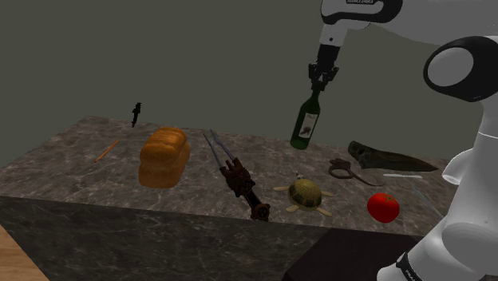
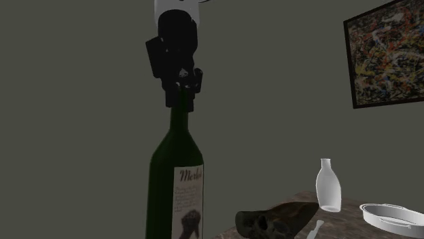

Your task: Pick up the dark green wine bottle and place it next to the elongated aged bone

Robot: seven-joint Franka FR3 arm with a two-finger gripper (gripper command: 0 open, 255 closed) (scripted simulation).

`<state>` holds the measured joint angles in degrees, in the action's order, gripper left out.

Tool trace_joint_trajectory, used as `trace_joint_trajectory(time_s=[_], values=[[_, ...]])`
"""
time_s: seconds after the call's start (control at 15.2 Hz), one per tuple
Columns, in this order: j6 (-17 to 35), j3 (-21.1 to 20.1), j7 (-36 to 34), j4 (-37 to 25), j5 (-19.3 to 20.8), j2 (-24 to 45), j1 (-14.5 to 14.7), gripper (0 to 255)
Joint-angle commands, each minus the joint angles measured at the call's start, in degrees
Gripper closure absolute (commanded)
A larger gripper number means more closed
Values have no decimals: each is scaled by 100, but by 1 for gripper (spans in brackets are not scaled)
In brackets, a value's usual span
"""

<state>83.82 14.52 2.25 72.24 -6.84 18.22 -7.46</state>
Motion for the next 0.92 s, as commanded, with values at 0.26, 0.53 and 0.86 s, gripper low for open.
trace_joint_trajectory(time_s=[0.26, 0.53, 0.86], values=[[-574, 5, -11, -778, -56, 209, -75, 255], [-1019, 5, -20, -1446, -119, 434, -155, 255], [-639, 136, 289, -118, 123, -517, -182, 255]])
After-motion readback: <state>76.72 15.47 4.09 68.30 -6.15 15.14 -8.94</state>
